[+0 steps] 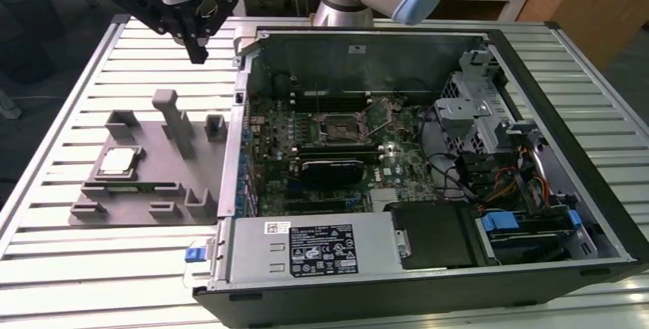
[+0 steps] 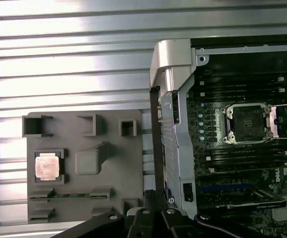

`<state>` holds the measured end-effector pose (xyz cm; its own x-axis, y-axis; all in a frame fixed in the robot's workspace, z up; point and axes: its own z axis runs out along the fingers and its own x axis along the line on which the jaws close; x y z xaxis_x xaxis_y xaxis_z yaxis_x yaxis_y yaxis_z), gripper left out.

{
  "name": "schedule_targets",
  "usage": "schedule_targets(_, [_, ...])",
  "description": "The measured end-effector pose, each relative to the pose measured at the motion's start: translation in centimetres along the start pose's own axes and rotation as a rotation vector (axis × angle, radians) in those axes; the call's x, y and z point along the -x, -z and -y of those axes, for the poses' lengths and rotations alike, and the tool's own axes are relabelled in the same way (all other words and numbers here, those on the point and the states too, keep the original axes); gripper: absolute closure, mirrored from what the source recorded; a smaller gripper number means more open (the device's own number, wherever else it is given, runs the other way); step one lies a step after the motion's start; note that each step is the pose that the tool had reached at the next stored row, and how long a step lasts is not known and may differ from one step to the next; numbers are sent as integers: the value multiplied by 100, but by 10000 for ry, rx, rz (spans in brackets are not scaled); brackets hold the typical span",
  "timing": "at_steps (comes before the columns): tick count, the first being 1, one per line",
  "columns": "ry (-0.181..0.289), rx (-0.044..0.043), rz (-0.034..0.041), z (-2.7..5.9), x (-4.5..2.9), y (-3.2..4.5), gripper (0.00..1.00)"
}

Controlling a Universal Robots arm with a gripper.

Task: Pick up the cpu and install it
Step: 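Reach for the cpu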

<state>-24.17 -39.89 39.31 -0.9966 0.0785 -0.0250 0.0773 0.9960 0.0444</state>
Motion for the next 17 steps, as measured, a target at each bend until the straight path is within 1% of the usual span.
schedule_targets(17, [-4, 0, 0, 12, -150, 4, 89])
